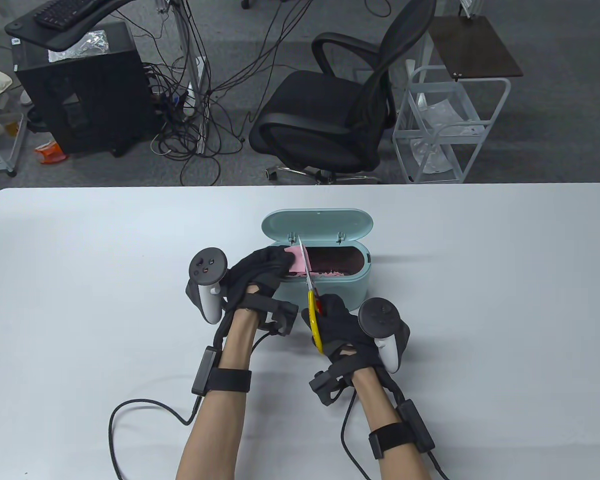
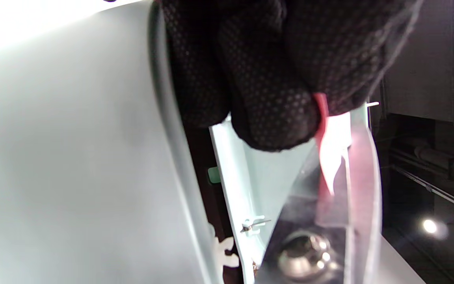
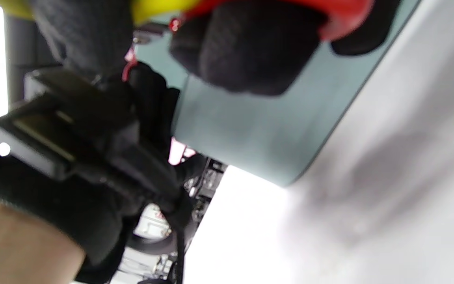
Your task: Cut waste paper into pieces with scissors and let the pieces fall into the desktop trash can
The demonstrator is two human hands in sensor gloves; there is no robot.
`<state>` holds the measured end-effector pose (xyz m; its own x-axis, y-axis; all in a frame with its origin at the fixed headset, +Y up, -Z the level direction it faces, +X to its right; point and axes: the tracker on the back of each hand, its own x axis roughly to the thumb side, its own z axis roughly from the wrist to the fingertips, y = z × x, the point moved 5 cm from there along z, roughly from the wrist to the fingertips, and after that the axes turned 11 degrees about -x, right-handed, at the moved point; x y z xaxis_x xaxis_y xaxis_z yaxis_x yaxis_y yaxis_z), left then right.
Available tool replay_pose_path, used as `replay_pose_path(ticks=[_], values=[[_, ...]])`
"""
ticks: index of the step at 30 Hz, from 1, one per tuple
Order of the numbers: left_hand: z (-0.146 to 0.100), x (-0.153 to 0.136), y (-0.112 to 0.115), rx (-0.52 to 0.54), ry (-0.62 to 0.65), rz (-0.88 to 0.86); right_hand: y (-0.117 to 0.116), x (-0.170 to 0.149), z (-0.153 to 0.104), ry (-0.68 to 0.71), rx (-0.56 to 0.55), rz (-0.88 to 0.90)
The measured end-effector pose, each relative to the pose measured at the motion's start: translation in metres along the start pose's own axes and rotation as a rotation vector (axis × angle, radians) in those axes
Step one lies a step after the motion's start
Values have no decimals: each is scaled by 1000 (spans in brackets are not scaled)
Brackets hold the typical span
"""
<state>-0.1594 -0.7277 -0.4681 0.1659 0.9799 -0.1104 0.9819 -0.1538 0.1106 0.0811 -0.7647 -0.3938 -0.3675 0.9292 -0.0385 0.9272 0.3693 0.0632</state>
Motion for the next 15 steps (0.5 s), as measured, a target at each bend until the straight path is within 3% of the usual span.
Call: replay_pose_path(ticks=[15], values=[[2,3,2,-58,16,31,1,3,6,-22,80,-29]])
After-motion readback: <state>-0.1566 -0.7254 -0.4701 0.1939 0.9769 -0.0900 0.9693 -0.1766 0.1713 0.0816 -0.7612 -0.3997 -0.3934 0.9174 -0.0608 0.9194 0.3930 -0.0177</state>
